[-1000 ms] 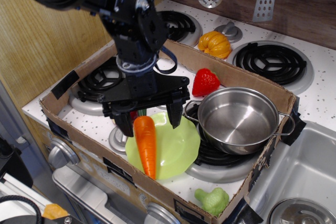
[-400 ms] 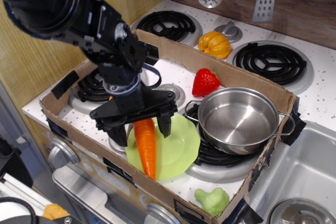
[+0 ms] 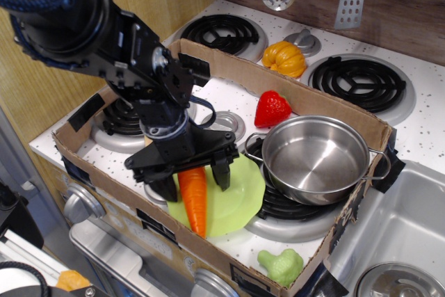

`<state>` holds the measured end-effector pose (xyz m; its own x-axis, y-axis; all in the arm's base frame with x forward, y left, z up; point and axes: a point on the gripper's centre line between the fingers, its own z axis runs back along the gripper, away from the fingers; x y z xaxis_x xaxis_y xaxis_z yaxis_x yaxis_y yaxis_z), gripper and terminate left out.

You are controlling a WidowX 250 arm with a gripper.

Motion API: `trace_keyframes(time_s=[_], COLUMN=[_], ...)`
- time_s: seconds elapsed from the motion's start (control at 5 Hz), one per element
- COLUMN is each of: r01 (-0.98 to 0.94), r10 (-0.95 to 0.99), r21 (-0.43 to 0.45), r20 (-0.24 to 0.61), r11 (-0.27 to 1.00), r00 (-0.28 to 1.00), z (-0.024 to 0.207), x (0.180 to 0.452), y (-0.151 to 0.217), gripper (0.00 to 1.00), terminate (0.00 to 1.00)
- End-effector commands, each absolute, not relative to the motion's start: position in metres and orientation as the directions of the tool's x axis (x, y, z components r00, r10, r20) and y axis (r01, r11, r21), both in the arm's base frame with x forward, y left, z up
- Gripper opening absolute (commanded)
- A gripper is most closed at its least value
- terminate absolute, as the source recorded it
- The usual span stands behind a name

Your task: Take carrot off plate

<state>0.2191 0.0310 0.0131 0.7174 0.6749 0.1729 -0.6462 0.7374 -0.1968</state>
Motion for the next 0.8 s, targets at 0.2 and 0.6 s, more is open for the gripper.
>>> trace_keyframes(time_s=[0.2, 0.6], r01=[-0.658, -0.679], r10=[0.682, 0.689], r21=[-0.180, -0.116], r20=[0.166, 0.131], r11=[0.731, 0.725], r00=[0.713, 0.713], z=[0.030, 0.084], x=[0.227, 0.240], y=[0.021, 0.011], gripper=[0.00, 0.00], terminate=[0.00, 0.00])
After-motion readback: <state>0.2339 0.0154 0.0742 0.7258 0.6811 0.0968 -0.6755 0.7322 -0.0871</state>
